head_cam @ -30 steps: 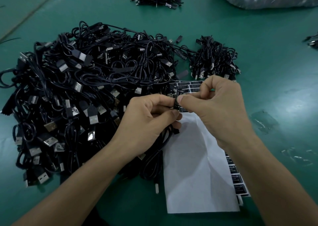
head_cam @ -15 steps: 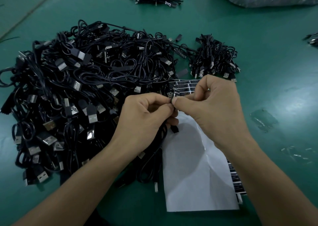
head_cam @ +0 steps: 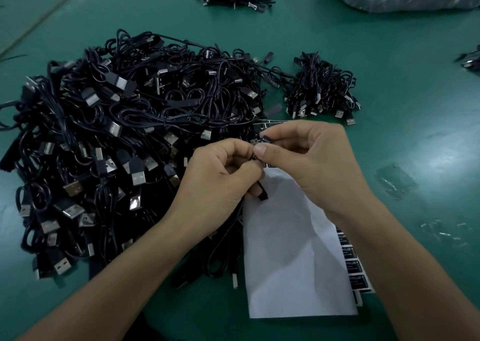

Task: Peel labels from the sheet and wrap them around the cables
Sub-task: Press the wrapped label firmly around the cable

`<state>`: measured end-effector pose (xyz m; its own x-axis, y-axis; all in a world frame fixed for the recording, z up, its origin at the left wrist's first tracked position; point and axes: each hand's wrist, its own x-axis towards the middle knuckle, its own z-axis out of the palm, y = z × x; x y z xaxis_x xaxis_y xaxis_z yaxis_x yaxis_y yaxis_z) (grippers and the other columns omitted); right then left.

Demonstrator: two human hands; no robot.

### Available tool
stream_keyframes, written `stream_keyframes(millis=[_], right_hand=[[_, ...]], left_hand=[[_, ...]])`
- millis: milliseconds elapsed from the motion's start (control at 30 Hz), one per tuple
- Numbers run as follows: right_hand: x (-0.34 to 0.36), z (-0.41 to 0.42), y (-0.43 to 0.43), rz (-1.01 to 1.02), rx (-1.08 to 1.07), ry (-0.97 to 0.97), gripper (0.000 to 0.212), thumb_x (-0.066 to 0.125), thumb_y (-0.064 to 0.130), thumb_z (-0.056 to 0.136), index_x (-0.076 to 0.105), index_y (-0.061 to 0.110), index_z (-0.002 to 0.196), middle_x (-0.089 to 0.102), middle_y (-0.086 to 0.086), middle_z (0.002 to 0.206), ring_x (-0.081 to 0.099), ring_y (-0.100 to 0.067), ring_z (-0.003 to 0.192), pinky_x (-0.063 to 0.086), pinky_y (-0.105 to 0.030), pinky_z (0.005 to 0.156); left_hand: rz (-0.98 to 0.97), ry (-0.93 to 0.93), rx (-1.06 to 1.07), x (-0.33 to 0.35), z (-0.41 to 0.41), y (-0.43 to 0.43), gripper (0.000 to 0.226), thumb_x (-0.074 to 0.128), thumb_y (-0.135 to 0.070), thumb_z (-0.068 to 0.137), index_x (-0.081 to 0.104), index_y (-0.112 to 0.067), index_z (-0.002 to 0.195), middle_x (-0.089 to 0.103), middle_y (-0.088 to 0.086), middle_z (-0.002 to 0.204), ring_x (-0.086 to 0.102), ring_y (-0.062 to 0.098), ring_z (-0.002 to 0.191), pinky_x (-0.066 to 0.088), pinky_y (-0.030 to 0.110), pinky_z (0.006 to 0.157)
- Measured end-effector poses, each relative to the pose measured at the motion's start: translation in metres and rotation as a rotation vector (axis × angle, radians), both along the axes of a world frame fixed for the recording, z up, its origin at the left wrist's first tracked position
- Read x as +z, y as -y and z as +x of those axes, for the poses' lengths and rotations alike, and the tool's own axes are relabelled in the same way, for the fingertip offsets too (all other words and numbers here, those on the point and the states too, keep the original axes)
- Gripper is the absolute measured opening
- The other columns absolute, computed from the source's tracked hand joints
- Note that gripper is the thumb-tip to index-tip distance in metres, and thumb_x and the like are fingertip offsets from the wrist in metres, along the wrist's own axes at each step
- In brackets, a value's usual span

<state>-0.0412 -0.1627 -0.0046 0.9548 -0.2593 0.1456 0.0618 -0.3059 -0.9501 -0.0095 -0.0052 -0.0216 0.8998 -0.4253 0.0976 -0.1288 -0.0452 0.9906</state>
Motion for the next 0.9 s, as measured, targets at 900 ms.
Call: stream_keyframes(millis=[900], right_hand=[[0.0, 0.002, 0.011, 0.046, 0.052, 0.028, 0.02, 0.068, 0.004, 0.091, 0.076, 0.022, 0.086, 0.072, 0.007, 0.066, 0.064, -0.002, 0.06, 0.047, -0.01, 0.057]], left_hand=[[0.045, -0.004, -0.042, 0.002, 0.002, -0.001, 0.033, 0.05, 0.001, 0.1, 0.072, -0.021, 0.088, 0.073, 0.0, 0.074, 0.069, 0.013, 0.06, 0.052, 0.019, 0.053]])
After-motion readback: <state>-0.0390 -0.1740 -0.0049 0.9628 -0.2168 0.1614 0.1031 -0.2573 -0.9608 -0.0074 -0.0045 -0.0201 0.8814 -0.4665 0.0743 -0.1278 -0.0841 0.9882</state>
